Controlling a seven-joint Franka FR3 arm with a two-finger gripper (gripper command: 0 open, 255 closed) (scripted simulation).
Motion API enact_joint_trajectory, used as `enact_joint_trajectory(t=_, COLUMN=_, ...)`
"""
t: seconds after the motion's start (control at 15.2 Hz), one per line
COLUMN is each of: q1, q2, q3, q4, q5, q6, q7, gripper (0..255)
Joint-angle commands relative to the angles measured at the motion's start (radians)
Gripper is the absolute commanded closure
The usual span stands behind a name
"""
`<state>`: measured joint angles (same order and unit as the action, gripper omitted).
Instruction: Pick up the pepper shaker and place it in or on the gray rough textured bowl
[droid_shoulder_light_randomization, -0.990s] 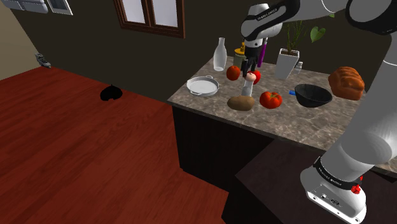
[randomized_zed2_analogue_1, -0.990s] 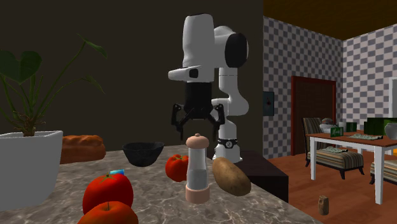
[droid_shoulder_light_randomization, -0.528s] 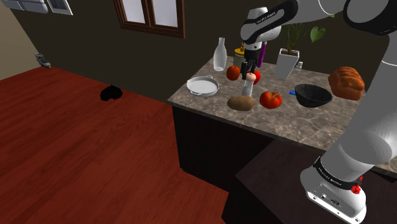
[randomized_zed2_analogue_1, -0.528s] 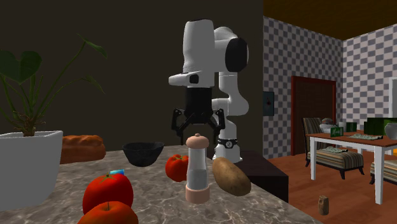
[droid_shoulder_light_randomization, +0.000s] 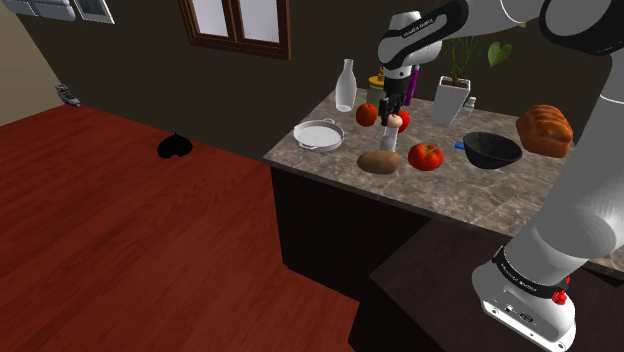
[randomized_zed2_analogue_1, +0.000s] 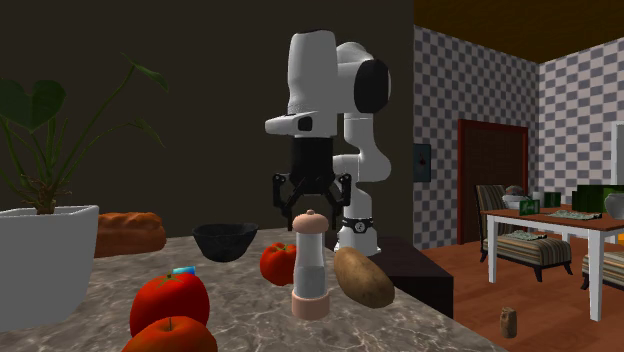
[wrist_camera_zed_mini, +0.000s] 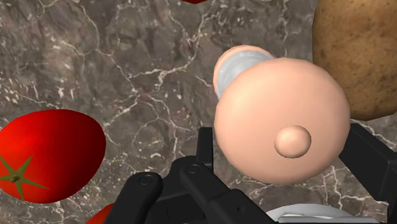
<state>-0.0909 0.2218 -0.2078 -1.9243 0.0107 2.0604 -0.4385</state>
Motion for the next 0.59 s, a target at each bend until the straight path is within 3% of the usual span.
enact_joint_trajectory(t=0.0, q1=0.000, q2=0.000, q3=0.000, q4=0.000, q5=0.000, q6=0.000, q7=0.000, gripper=255)
enact_joint_trajectory(t=0.53, q1=0.001, q2=-0.026, q3=-0.001, q4=0.034, q5=-0.006, q6=-0.061, q7=0.002, gripper=255)
